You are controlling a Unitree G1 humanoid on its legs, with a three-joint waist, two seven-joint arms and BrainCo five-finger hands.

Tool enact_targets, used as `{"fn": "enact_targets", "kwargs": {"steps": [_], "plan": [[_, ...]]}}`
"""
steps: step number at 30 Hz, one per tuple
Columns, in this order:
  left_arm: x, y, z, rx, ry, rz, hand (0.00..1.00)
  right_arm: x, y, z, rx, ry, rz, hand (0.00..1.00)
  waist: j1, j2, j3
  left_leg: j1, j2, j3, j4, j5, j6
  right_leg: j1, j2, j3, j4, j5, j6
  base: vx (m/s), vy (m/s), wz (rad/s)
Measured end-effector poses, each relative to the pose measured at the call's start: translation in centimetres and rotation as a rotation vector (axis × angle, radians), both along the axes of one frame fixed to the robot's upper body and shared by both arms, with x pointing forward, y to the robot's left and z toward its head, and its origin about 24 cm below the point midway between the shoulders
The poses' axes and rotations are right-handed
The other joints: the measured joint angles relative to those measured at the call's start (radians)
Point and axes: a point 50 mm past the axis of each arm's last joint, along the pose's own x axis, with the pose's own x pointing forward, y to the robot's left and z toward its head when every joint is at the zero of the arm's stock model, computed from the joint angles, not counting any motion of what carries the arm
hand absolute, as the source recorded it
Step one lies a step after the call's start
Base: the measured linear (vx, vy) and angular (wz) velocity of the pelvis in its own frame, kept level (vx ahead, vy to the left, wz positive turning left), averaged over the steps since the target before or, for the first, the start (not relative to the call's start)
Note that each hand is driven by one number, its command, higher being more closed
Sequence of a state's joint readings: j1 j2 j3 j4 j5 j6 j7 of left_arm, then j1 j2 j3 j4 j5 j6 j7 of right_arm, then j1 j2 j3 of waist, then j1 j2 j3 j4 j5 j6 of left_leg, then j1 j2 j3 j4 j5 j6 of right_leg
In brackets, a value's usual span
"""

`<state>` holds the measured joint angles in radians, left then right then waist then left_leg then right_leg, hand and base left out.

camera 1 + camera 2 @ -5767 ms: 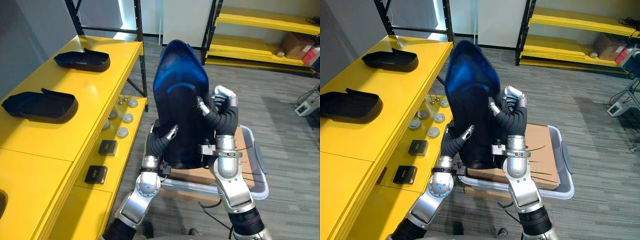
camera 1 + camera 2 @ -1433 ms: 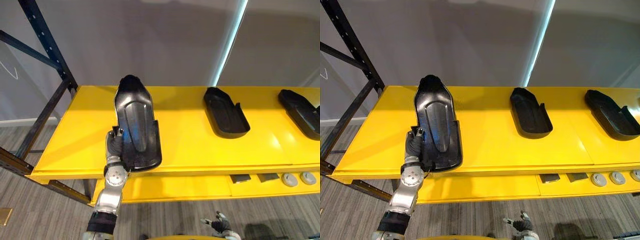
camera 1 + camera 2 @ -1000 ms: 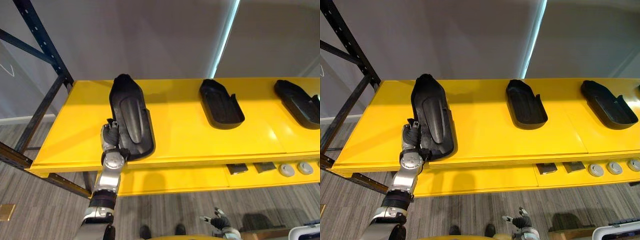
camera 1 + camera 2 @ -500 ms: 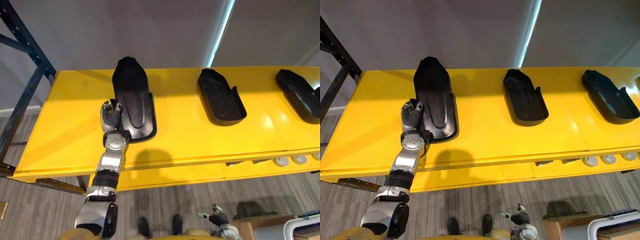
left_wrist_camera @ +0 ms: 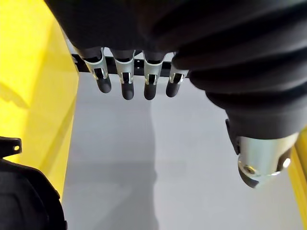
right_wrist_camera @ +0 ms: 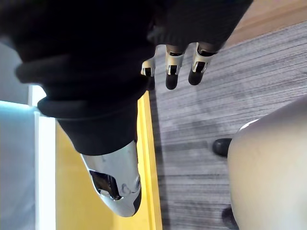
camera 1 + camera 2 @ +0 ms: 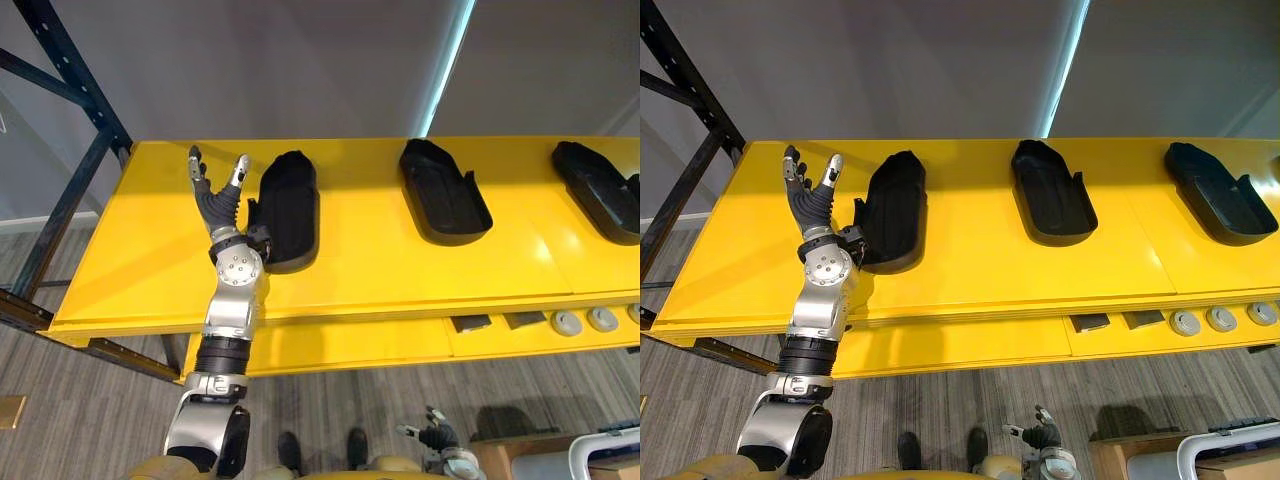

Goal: Walk over and take plastic housings, then place them on the shelf

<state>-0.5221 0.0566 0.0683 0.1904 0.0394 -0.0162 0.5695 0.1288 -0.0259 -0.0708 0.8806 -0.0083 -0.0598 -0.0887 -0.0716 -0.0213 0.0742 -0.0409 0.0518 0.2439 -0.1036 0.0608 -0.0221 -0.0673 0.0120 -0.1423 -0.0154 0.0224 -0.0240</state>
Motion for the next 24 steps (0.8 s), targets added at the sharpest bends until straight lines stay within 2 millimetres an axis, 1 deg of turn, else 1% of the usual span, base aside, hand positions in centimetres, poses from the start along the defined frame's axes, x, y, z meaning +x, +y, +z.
{"fn": "enact_targets", "kwargs": {"steps": [3,6,9,10,11,12,14,15,17,18,19,20,21,24], "plan": [[-0.1,-0.3,0.3,-0.01,-0.016,-0.007,0.0,0.0,0.0,0.0,0.0,0.0,0.0,0.0,0.0,0.0,0.0,0.0,0.0,-0.003,0.0,0.0,0.0,0.001,0.0,-0.002,0.0,0.001,0.0,0.03,0.01,0.01],[-0.4,-1.1,0.9,0.001,-0.047,-0.034,0.0,0.0,0.0,0.0,0.0,0.0,-0.001,0.0,0.0,0.0,0.0,0.004,-0.001,-0.011,0.001,0.007,0.006,0.009,0.0,-0.008,-0.003,0.001,0.0,0.05,0.014,0.07],[-2.6,-2.4,2.2,0.062,-0.151,-0.077,0.0,-0.1,0.0,0.0,0.001,-0.001,-0.003,0.0,0.003,0.0,0.0,0.004,0.0,-0.013,0.001,0.007,0.006,0.012,0.001,-0.008,-0.006,0.001,0.0,0.02,0.008,0.02],[-3.6,-2.8,2.3,0.098,-0.183,-0.087,1.0,-0.2,0.0,0.0,0.003,0.0,-0.008,0.0,0.004,0.001,0.0,0.005,0.0,-0.013,0.001,0.007,0.006,0.013,0.002,-0.008,-0.006,0.001,0.0,0.0,0.0,0.0],[-4.6,-3.3,2.0,0.134,-0.198,-0.107,1.0,-0.3,-0.1,-0.1,0.004,0.001,-0.013,0.0,0.006,0.001,-0.001,0.006,0.001,-0.013,0.001,0.007,0.006,0.014,0.002,-0.007,-0.006,0.001,0.0,0.0,0.0,0.0],[-5.1,-3.5,1.7,0.159,-0.197,-0.119,1.0,-0.4,-0.1,-0.1,0.005,0.002,-0.016,0.0,0.007,0.002,-0.001,0.007,0.001,-0.013,0.001,0.007,0.006,0.015,0.002,-0.007,-0.007,0.001,0.0,0.0,0.0,0.0],[-7.1,-4.0,0.0,0.244,-0.161,-0.157,1.0,-0.7,0.0,-0.1,0.011,0.005,-0.027,0.0,0.011,0.003,-0.001,0.015,0.001,-0.012,0.0,0.005,0.005,0.026,0.002,-0.006,-0.009,0.001,0.0,0.0,0.0,0.0],[-7.6,-4.1,-0.5,0.268,-0.144,-0.164,1.0,-0.7,0.0,-0.2,0.013,0.006,-0.03,0.0,0.013,0.004,-0.001,0.019,0.002,-0.012,0.0,-0.001,0.001,0.03,0.003,-0.005,-0.01,0.001,0.0,0.0,0.021,-0.03],[-9.3,-4.5,-2.5,0.347,-0.076,-0.205,1.0,-1.2,-0.2,-0.2,0.011,0.012,-0.034,0.0,0.033,0.009,-0.008,0.02,0.003,-0.002,0.0,-0.006,0.005,0.03,0.004,0.003,-0.013,0.0,0.001,0.0,0.022,-0.07],[-10.1,-4.6,-3.5,0.389,-0.033,-0.224,1.0,-1.2,-0.3,-0.2,0.01,0.01,-0.035,0.0,0.036,0.012,-0.01,0.019,0.003,0.0,0.0,-0.009,0.006,0.03,0.004,0.003,-0.016,0.0,0.001,0.0,0.018,-0.04],[-10.5,-4.6,-4.2,0.412,-0.004,-0.235,1.0,-1.2,-0.3,-0.2,0.011,0.009,-0.036,0.0,0.037,0.013,-0.011,0.019,0.003,0.002,0.0,-0.009,0.006,0.03,0.004,0.003,-0.017,0.001,0.002,0.0,0.0,0.0],[-11.3,-4.5,-5.4,0.45,0.059,-0.261,1.0,-1.2,-0.3,-0.2,0.013,0.009,-0.037,0.0,0.04,0.013,-0.011,0.019,0.003,0.004,0.0,-0.01,0.006,0.032,0.004,0.003,-0.022,-0.001,0.009,0.0,0.0,0.0],[-11.8,-4.6,-6.3,0.466,0.101,-0.283,1.0,-1.2,-0.1,-0.2,0.017,0.008,-0.038,0.0,0.044,0.013,-0.011,0.02,0.003,0.006,0.0,-0.008,0.004,0.032,0.004,0.003,-0.023,0.0,0.012,0.0,0.0,0.0],[-12.2,-5.0,-8.1,0.507,0.187,-0.341,1.0,-1.4,-0.1,-0.3,0.017,0.016,-0.036,0.0,0.061,0.011,-0.014,0.038,0.001,0.007,0.0,-0.006,0.002,0.051,0.002,0.001,-0.022,-0.004,0.018,0.02,0.015,0.03]]}}
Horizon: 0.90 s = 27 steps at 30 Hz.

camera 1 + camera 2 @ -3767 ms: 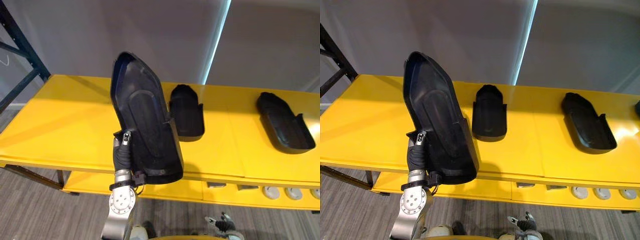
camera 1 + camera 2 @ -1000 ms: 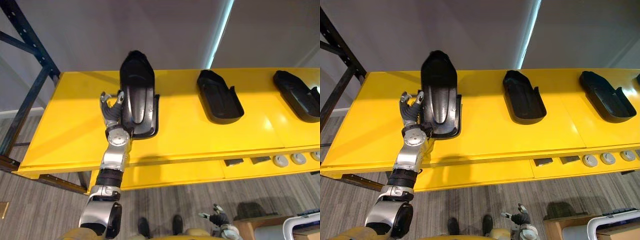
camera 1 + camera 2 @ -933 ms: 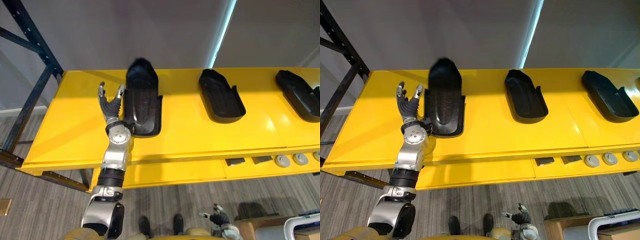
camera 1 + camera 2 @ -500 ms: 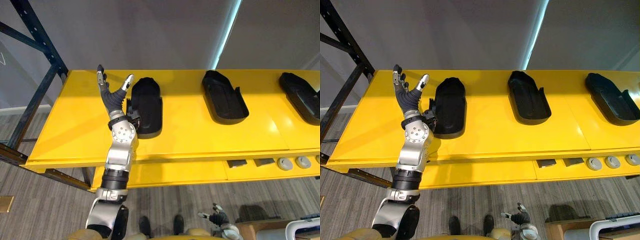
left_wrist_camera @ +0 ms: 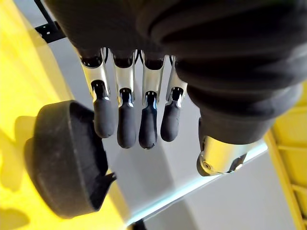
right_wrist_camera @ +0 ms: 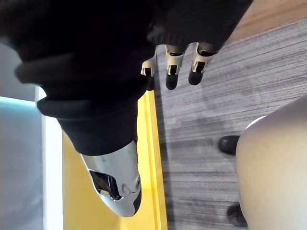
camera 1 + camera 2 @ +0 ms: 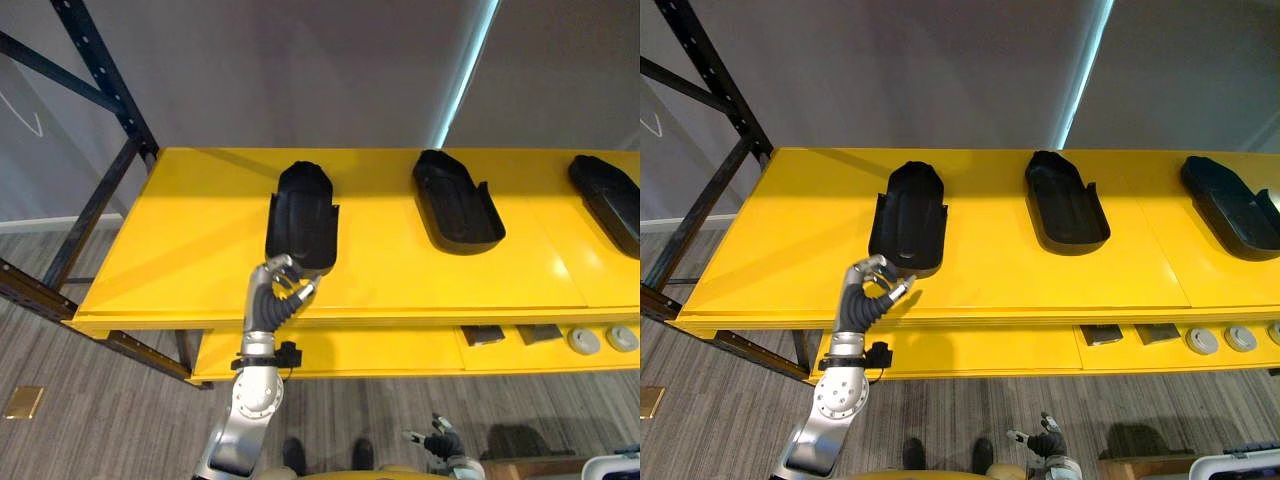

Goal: Walk over and take plastic housings, then place them on the shelf

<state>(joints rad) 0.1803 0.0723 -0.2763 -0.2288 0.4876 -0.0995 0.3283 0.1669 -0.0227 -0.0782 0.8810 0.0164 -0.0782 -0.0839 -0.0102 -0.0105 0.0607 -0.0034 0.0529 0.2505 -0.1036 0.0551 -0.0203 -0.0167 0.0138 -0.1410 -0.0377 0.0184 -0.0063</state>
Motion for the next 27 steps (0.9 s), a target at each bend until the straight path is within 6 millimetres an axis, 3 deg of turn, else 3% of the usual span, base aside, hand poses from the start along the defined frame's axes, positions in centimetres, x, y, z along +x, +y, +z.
{"fn": "enact_targets", "kwargs": {"steps": [12,27], "plan": [[0.9,-0.2,-5.0,0.128,0.229,0.005,1.0,-0.1,0.5,-0.1,0.006,0.019,0.026,0.0,-0.001,-0.016,-0.017,-0.003,-0.008,-0.001,0.0,0.0,0.002,0.002,-0.009,-0.013,-0.01,-0.006,0.009,0.02,0.012,0.01],[3.4,-0.9,-5.3,0.205,0.225,-0.017,1.0,0.0,0.3,-0.2,-0.008,0.028,0.042,0.0,-0.005,-0.015,-0.022,-0.038,-0.019,0.014,0.0,-0.005,0.007,-0.042,-0.014,0.031,-0.02,-0.005,0.01,-0.02,0.027,-0.02]]}}
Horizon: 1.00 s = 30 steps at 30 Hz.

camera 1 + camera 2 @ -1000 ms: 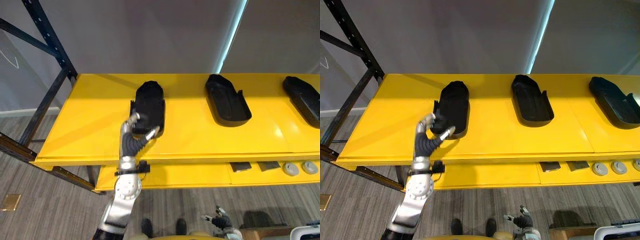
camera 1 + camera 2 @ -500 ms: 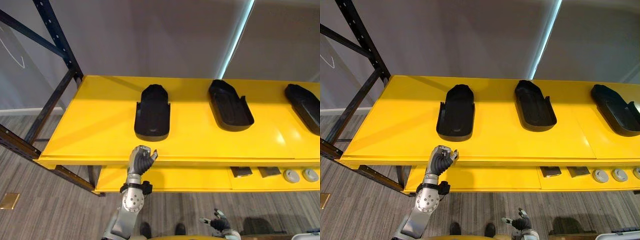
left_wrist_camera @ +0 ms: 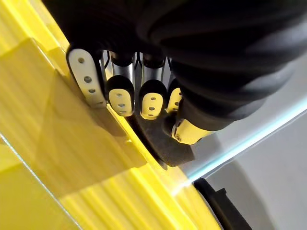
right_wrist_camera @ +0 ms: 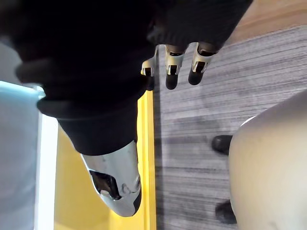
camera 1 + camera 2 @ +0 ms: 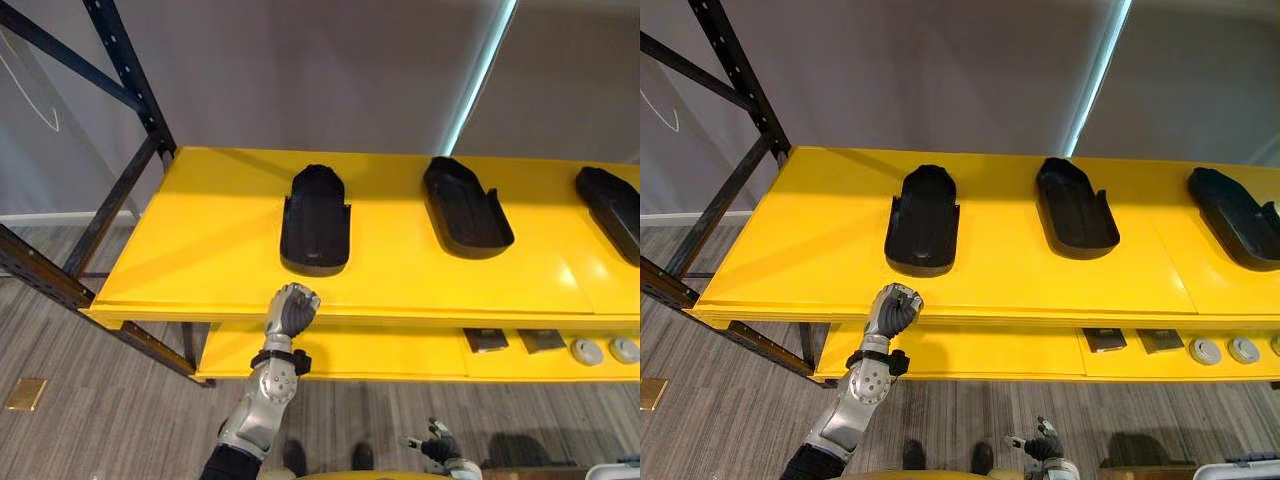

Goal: Walk over and take plastic housings, then place them on the shelf

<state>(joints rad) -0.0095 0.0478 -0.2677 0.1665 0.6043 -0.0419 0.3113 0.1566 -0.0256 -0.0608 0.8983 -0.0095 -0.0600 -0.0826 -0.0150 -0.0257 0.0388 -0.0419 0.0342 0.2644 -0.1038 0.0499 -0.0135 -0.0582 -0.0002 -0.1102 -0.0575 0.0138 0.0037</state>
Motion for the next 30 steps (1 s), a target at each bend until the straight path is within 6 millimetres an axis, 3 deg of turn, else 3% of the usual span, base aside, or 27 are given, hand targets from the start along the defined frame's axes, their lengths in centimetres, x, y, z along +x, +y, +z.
{"fn": "enact_targets", "kwargs": {"steps": [5,14,21,24,30], "plan": [[1.0,0.2,0.2,0.021,0.0,0.007,1.0,0.3,0.0,0.1,-0.002,-0.011,0.002,0.0,-0.025,-0.002,-0.002,-0.021,-0.008,0.012,0.0,0.0,0.0,-0.02,-0.003,0.029,-0.005,0.001,0.001,-0.03,0.052,-0.06],[1.7,0.4,0.9,0.019,-0.023,0.03,1.0,0.4,0.1,0.1,0.0,-0.019,0.001,0.0,-0.04,-0.005,-0.004,-0.038,-0.017,0.026,0.0,0.0,0.0,-0.034,-0.009,0.057,-0.014,0.005,0.007,0.02,0.039,-0.07],[1.2,-0.5,4.2,-0.044,-0.197,0.018,1.0,0.4,0.1,0.1,-0.001,-0.019,-0.002,0.0,-0.034,-0.007,-0.004,-0.029,-0.025,0.035,0.0,0.002,0.0,-0.028,-0.02,0.055,-0.01,0.016,0.025,0.08,0.022,-0.01],[1.0,-0.7,4.5,-0.064,-0.216,0.008,1.0,0.4,0.3,0.1,0.003,-0.017,-0.004,0.0,-0.031,-0.012,-0.004,-0.012,-0.035,0.029,0.0,-0.004,0.011,-0.011,-0.029,0.047,-0.007,0.047,0.032,0.13,0.018,0.1],[0.8,-1.4,4.9,-0.102,-0.226,-0.012,1.0,0.3,0.7,0.0,0.01,-0.011,-0.002,0.0,-0.027,-0.015,-0.004,0.005,-0.037,0.014,0.0,-0.003,0.02,0.017,-0.031,0.027,-0.014,0.04,0.03,0.13,-0.007,0.09]]}}
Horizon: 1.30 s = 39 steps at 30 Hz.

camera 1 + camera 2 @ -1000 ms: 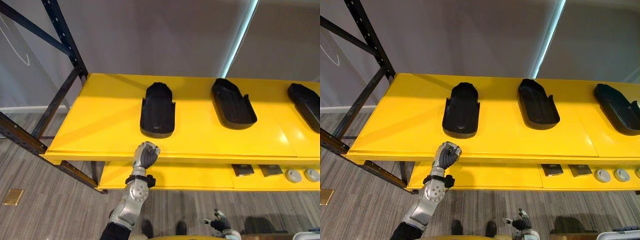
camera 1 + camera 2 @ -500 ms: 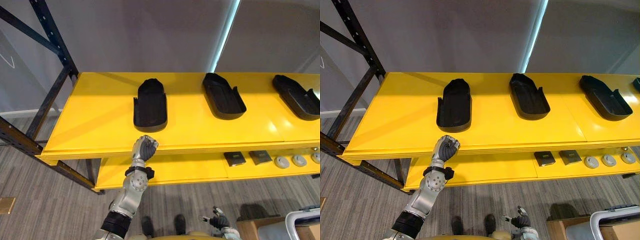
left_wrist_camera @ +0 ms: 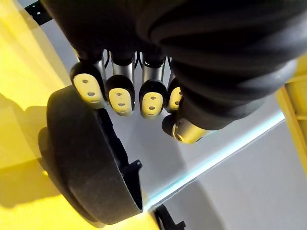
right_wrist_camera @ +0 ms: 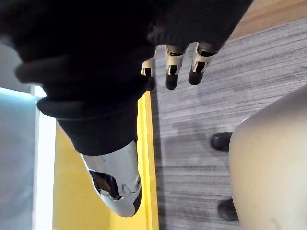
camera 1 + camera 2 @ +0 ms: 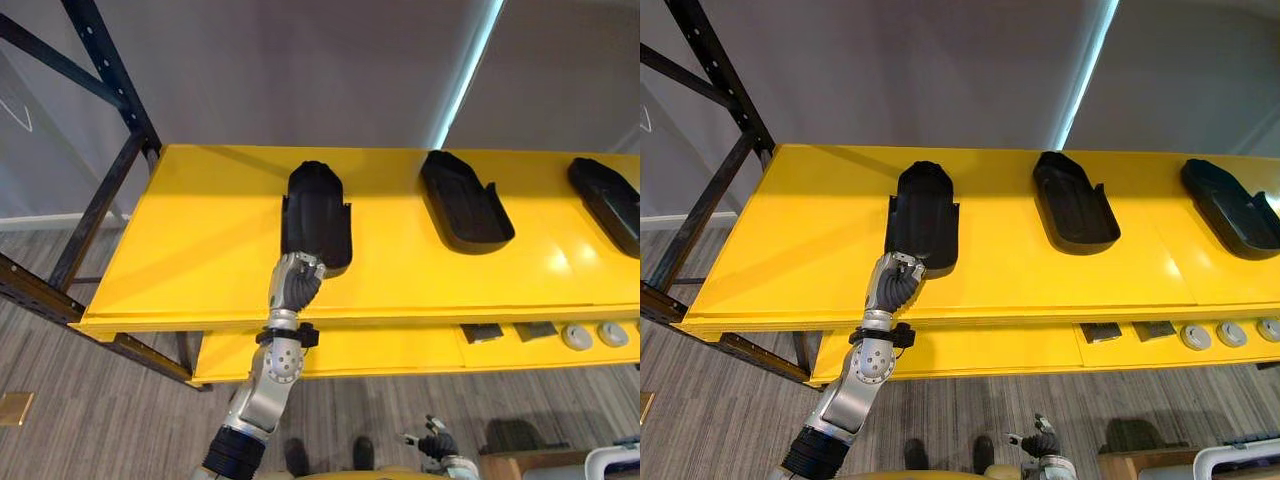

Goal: Walk over and take plastic housings, then place them on the shelf

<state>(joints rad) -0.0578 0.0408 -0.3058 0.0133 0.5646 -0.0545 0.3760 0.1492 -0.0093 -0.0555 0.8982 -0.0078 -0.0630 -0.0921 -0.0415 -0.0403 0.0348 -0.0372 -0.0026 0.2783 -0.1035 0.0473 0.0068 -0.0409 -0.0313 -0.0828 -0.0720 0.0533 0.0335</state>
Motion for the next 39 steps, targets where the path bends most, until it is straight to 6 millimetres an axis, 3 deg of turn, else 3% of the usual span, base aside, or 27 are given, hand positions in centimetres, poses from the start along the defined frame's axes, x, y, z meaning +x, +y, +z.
{"fn": "enact_targets", "kwargs": {"steps": [13,26,35,39], "plan": [[0.8,-0.6,-0.8,0.019,0.042,-0.024,1.0,0.1,0.2,0.0,0.0,0.001,0.022,0.0,-0.003,-0.007,0.003,0.012,0.02,0.011,-0.001,-0.004,-0.006,0.001,0.018,0.005,0.003,-0.014,-0.02,-0.05,-0.017,-0.03],[2.3,-0.6,-1.6,0.065,0.096,-0.011,1.0,0.3,0.3,0.1,0.002,-0.009,0.02,0.0,-0.017,-0.015,0.0,-0.022,0.016,0.029,0.0,-0.005,0.006,-0.034,0.013,0.01,0.001,-0.002,-0.013,0.04,0.016,-0.04],[4.4,0.0,-0.4,0.087,0.08,0.033,1.0,1.4,0.4,0.4,0.002,-0.033,0.027,0.0,-0.037,-0.006,0.008,-0.037,0.023,0.032,0.0,-0.005,0.006,-0.053,0.021,0.012,-0.002,-0.001,-0.015,0.02,-0.009,-0.03],[4.5,0.1,-0.3,0.087,0.079,0.035,1.0,1.5,0.4,0.4,0.004,-0.038,0.026,0.0,-0.045,-0.004,0.01,-0.036,0.022,0.033,0.0,-0.005,0.006,-0.053,0.02,0.014,0.0,0.0,-0.016,-0.02,0.004,-0.01]]}}
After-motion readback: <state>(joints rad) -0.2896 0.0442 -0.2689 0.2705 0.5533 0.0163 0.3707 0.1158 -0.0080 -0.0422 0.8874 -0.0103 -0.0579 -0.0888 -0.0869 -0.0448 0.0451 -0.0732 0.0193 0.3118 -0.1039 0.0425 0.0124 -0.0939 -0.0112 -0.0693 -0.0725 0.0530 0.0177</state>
